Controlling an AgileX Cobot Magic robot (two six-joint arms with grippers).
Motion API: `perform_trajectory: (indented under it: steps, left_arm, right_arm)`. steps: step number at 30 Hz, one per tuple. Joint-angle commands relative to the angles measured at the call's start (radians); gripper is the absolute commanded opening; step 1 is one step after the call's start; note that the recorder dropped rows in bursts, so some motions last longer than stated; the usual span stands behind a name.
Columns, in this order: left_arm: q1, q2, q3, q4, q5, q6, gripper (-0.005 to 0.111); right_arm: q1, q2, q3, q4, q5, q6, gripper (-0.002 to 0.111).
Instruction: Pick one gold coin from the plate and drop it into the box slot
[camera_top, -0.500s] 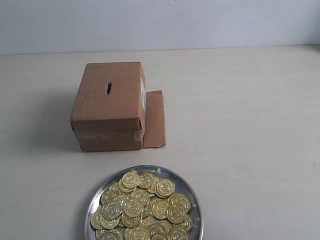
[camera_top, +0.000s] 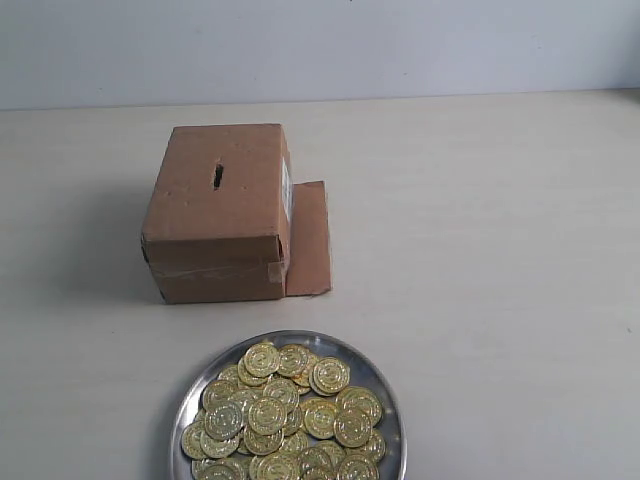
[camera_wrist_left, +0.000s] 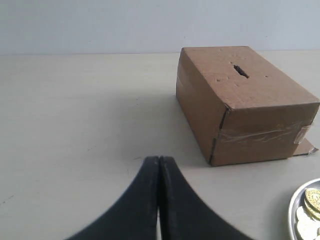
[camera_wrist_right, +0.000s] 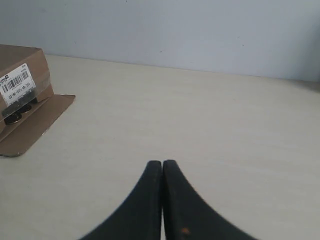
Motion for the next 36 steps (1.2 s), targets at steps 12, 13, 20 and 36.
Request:
perform_trajectory:
  steps: [12, 13, 20, 36]
  left_arm:
    - [-0.006, -0.004, -0.001, -0.002, -0.006, -0.004, 0.0]
    - [-0.006, -0.004, -0.001, -0.002, -0.006, -0.004, 0.0]
    - [-0.006, -0.004, -0.001, -0.002, -0.006, -0.004, 0.0]
    - [-0.006, -0.004, -0.001, -0.002, -0.006, -0.004, 0.0]
  right_arm:
    - [-0.006, -0.005, 0.005, 0.0, -0.003, 0.0, 0.0]
    - [-0.006, -0.005, 0.005, 0.0, -0.003, 0.0, 0.0]
    - [-0.006, -0.005, 0.005, 0.0, -0.003, 0.0, 0.0]
    - [-0.006, -0.005, 0.005, -0.032, -0.035, -0.005, 0.0]
